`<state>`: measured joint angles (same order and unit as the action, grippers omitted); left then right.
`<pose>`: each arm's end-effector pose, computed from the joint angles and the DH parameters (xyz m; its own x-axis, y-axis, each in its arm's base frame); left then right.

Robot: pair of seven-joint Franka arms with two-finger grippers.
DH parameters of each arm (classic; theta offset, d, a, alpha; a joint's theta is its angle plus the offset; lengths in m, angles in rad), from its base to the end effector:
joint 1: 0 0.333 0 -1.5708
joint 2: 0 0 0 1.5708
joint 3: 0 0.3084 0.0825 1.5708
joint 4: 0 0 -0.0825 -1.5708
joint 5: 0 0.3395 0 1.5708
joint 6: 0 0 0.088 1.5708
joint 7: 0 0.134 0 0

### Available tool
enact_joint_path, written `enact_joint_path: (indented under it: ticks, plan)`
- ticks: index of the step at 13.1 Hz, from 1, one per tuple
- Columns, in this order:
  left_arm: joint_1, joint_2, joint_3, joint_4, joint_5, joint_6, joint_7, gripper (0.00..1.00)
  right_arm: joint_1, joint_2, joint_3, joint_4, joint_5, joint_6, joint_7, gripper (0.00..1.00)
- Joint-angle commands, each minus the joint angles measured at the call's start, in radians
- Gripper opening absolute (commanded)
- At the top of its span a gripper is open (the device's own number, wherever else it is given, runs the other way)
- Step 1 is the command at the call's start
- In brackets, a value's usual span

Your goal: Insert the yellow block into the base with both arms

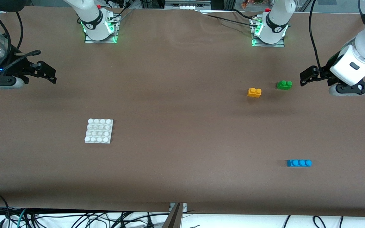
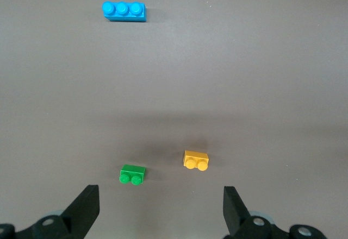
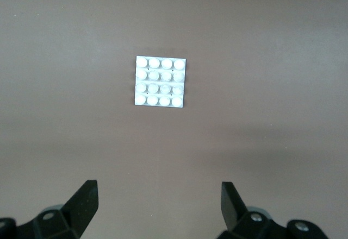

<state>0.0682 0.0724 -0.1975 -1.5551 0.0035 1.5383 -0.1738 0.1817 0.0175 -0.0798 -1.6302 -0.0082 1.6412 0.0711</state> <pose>0.5198 -0.0636 0.5572 0.9951 0.0444 -0.0882 0.0441 -0.9990 -0.0046 0.5172 0.0522 0.5615 0.9995 0.0314 -0.0058 0.0314 -0.9995 0.0100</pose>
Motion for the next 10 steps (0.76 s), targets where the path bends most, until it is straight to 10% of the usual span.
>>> enact_joint_path:
  ticks: [1, 10]
  plan:
    - [0.001, 0.009, -0.003, 0.03, 0.026, -0.024, 0.002, 1.0, -0.004, -0.014, -0.002, -0.013, -0.018, 0.015, -0.004, 1.0]
    - [0.001, 0.009, -0.006, 0.03, 0.026, -0.024, 0.0, 1.0, -0.004, 0.065, -0.005, -0.013, -0.018, 0.006, -0.01, 1.0]
